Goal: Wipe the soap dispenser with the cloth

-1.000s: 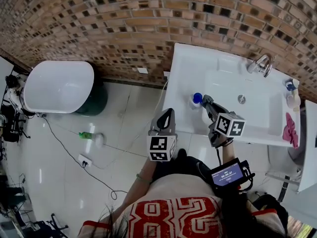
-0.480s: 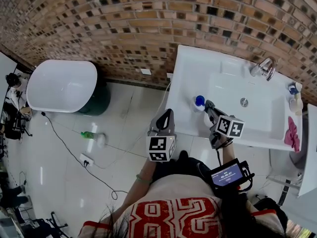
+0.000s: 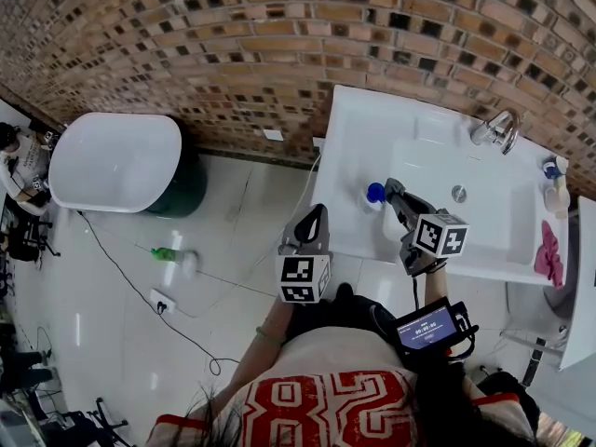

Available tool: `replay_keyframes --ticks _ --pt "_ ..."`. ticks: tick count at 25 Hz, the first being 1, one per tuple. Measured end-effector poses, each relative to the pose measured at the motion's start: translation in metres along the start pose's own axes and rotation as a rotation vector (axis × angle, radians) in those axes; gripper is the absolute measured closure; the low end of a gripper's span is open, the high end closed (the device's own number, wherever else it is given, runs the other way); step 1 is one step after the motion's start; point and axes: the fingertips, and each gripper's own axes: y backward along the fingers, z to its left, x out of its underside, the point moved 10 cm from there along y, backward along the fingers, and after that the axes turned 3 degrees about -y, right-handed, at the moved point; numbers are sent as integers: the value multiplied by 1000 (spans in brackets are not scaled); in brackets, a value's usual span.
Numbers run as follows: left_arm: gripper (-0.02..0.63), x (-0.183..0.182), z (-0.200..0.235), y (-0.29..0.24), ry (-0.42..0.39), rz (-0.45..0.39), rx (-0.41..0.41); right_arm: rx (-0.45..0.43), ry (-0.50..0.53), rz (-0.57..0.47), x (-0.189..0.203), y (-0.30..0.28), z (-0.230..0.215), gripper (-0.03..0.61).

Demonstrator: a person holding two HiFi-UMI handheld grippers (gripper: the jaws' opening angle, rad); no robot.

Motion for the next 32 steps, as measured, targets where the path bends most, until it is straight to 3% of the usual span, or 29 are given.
replay_keyframes --ticks 17,20,27,32 --pt "611 2 3 -4 15 22 -14 54 -70 242 51 -34 -41 529" --pt "611 2 0 -7 13 22 -1 32 -24 225 36 -31 -35 529" --pt "610 3 -8 -14 7 20 21 -113 106 140 -20 -24 -7 529" --pt "611 7 -9 -16 -21 11 9 -122 109 180 -15 -32 -13 529"
